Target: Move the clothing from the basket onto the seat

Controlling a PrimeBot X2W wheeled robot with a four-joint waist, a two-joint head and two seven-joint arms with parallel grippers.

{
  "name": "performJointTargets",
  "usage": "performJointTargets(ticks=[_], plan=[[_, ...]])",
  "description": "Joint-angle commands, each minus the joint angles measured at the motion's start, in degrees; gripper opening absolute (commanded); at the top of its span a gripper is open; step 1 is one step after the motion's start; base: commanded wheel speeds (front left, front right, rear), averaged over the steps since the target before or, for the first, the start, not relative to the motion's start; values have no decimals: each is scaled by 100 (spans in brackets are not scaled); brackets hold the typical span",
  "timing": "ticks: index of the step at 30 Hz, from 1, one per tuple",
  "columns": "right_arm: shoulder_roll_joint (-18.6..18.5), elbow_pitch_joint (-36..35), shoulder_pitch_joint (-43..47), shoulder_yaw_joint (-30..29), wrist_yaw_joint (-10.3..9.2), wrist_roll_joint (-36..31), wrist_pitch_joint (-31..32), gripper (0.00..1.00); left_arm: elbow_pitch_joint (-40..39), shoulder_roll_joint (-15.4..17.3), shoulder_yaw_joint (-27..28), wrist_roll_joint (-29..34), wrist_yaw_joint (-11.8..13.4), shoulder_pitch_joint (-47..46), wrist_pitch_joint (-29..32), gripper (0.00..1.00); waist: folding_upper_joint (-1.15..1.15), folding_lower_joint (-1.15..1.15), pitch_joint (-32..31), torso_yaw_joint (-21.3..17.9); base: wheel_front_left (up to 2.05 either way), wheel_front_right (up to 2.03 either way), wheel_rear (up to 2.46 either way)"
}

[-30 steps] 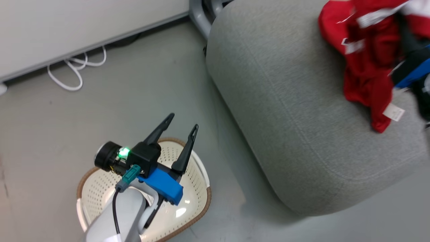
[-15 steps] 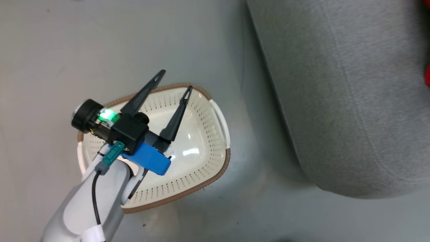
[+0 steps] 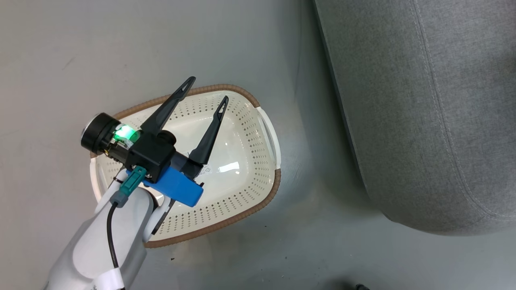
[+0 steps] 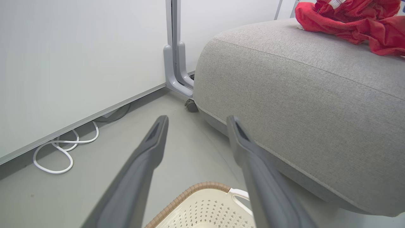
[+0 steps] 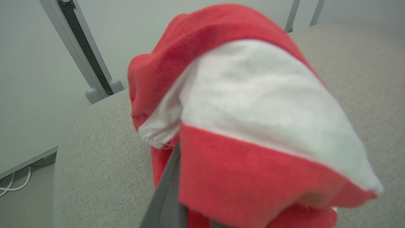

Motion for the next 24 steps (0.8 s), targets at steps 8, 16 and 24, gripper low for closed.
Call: performJointTargets(ticks=[8,16,24], plan=[[-93,103,-111,136,2,-54,-61,100,71,10,-12,-64,-6,-155,-16,100,0,-1,-88,-12,0,0,0],[-105,163,-103,198,1,-49,-39,100,79,-15,-8,-79,-8,-134,-17,100,0,-1,-119,-1,0,0,0],[-112,213,58,300,1,-277,-20,100,136,-199,64,-112,14,-19,-17,100,0,-1,-384,73,0,0,0]])
